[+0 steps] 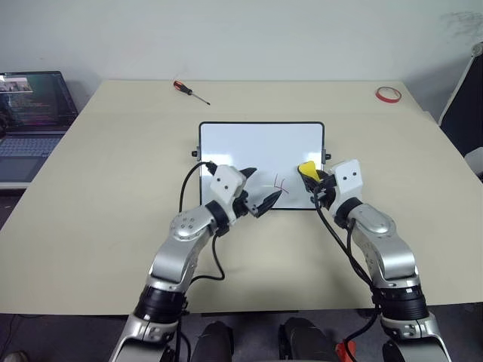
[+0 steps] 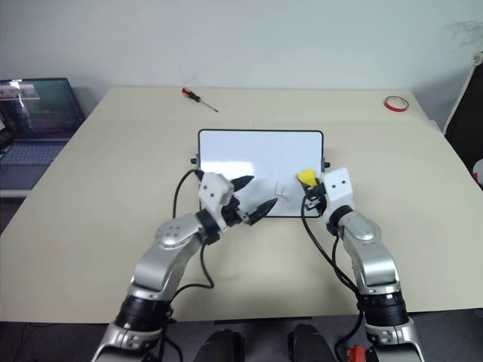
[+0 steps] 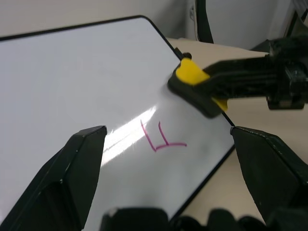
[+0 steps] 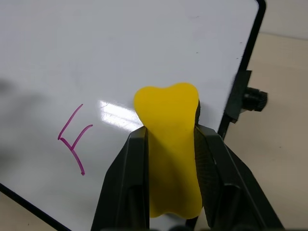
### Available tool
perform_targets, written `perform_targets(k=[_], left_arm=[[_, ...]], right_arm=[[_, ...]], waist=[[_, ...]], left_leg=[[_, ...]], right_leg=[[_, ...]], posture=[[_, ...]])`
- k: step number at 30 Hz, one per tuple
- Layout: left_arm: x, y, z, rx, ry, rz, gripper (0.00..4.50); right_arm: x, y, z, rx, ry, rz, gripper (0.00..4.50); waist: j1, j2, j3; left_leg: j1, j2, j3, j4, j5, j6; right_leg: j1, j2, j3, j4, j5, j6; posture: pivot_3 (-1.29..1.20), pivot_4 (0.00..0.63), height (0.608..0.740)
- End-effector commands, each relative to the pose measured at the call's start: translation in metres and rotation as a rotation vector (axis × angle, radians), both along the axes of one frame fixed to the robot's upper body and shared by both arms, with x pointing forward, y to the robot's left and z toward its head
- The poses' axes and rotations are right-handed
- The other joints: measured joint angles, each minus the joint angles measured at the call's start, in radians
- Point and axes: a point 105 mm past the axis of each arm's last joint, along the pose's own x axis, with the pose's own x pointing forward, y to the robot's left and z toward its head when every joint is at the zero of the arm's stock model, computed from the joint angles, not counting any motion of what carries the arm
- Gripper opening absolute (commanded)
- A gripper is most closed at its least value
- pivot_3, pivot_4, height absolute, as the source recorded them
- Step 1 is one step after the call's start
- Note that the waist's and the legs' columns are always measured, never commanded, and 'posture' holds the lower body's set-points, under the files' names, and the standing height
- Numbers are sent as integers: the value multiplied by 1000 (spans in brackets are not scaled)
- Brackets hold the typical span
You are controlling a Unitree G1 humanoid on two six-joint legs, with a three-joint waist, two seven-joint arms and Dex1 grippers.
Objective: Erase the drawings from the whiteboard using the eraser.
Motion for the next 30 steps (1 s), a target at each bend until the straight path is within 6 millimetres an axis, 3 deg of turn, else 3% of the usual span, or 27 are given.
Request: perform_targets(k=[1,9,18,30], left_arm=[[-19,9,11,-33,-47,-9,4500],[-60,31,-26,-21,32,82,4500],[-56,44,-34,-61,29,207,4500],[-52,48,-36,-68,36,234,4500]], right_arm=[[-14,-3,25,-15,-112,36,985],[-49,-9,15,-209,-178,171,985],[-83,-21,-18,-265,-154,259,985],[-69,-19,-15,-281,-200,253,985]], waist=[[3,0,0],[15,1,0],[19,0,1],[18,1,1]], left_leg=[[-1,0,-1,0,0,0],[-2,-2,-6,0,0,1],[0,-2,-6,0,0,1],[2,-2,-4,0,0,1]], right_leg=[[0,0,-1,-1,0,0],[2,-3,-2,-6,0,0],[5,-2,-3,-6,0,0],[6,0,-3,-5,0,0]], posture=[[0,150,740],[0,150,740],[0,150,740],[0,150,740]])
